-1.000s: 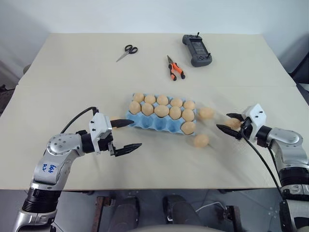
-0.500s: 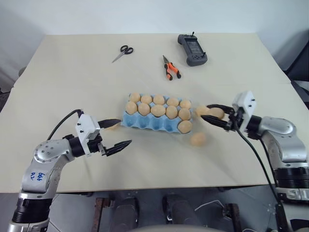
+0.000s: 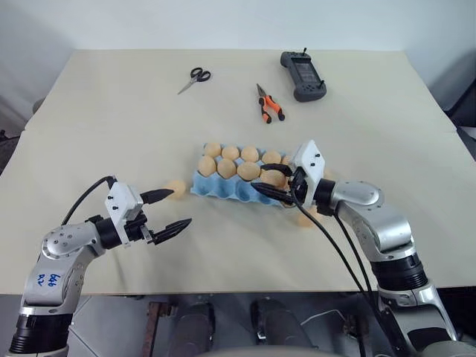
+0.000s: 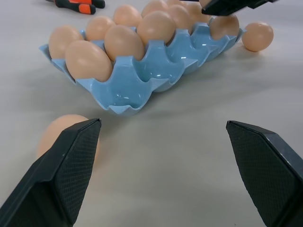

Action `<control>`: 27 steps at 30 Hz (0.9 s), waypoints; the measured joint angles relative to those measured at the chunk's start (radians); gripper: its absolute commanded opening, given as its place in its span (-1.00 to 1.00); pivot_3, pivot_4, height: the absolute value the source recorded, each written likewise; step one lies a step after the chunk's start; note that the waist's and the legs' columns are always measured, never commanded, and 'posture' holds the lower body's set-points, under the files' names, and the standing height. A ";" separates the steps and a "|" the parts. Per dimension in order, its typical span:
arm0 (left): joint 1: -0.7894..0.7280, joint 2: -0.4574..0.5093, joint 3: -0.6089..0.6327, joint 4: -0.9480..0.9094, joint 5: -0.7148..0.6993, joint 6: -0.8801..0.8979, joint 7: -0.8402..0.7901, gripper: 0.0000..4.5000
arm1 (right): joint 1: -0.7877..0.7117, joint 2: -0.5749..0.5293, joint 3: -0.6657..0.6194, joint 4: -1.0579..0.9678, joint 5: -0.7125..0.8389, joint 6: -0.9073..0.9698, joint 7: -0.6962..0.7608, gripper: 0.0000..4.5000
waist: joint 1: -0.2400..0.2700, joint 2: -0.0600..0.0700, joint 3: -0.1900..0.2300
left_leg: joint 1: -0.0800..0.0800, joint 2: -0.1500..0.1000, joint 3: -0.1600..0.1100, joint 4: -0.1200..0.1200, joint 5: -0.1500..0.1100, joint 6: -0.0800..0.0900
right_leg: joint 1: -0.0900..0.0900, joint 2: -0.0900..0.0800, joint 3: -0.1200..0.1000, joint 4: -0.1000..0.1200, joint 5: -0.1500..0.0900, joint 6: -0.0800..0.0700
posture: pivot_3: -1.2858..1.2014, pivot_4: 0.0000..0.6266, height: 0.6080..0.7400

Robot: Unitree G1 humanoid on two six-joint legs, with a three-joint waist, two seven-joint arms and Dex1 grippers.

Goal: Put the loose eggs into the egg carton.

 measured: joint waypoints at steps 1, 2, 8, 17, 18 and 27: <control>0.001 0.000 0.000 0.000 0.000 0.000 0.001 1.00 | 0.000 0.000 0.003 0.000 0.001 0.000 0.004 0.75 | -0.002 0.000 0.000 | 0.000 0.000 0.000 0.000 0.000 0.000 | 0.000 0.000 0.000 0.000 0.000 0.000 | 0.03 -0.52 1.00; 0.002 0.000 0.000 0.000 0.000 -0.001 0.001 1.00 | 0.001 -0.001 0.004 -0.001 0.005 0.000 0.016 0.93 | -0.003 0.000 0.000 | 0.000 0.000 0.000 0.000 0.000 0.000 | 0.000 0.000 0.000 0.000 0.000 0.000 | 0.03 -0.52 1.00; -0.001 0.000 0.000 0.000 -0.001 -0.002 0.000 1.00 | 0.016 -0.039 -0.027 -0.046 0.044 -0.006 0.066 0.98 | -0.001 0.000 0.000 | 0.000 0.000 0.000 0.000 0.000 0.000 | 0.001 0.000 0.000 -0.002 0.000 0.000 | 0.03 -0.52 1.00; -0.075 -0.022 -0.062 0.002 -0.008 0.000 -0.022 1.00 | 0.294 -0.180 -0.380 -0.032 0.082 -0.214 0.119 0.98 | 0.027 0.000 0.000 | -0.001 0.000 -0.001 -0.001 -0.001 0.001 | 0.002 -0.001 -0.003 -0.007 0.000 0.000 | 0.03 -0.52 1.00; -0.096 -0.029 -0.086 0.010 -0.005 0.000 -0.028 1.00 | 0.360 -0.199 -0.420 -0.031 0.082 -0.253 0.134 0.98 | 0.029 0.000 0.000 | -0.001 -0.001 0.000 -0.001 -0.001 0.001 | 0.002 -0.001 -0.003 -0.007 0.000 0.000 | 0.03 -0.52 1.00; -0.225 -0.076 -0.203 0.103 0.042 -0.040 -0.079 1.00 | 0.727 -0.223 -0.593 -0.044 0.095 -0.423 0.239 0.98 | 0.015 0.000 0.000 | 0.005 0.000 0.003 0.000 0.000 0.002 | 0.009 0.000 0.001 -0.006 0.001 0.001 | 0.03 -0.52 1.00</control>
